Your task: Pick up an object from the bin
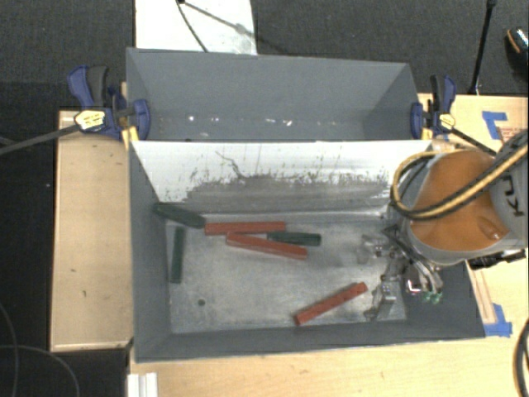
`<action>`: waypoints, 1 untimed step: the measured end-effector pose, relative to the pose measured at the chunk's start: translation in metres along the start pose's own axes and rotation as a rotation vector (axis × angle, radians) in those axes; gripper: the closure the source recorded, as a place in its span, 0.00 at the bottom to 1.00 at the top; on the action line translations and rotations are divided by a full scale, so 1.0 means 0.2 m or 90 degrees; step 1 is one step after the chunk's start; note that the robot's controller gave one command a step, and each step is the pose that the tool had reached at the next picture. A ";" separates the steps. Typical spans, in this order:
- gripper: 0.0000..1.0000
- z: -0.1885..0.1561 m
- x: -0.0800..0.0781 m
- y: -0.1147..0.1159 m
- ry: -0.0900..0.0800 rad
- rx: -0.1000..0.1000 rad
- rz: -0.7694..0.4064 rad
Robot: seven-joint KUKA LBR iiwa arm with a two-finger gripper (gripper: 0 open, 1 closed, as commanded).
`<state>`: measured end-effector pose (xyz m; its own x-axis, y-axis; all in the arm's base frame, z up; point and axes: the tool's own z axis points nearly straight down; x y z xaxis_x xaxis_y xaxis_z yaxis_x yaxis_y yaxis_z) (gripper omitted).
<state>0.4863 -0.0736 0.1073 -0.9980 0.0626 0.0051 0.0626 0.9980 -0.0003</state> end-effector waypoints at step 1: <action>0.00 0.19 0.01 0.06 -0.002 -0.001 0.063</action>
Offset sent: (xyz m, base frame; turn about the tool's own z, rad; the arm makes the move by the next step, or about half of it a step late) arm -0.0006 0.0118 -0.0373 0.0996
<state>0.4856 -0.0610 0.0689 -0.9869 0.1613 0.0021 0.1613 0.9869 0.0012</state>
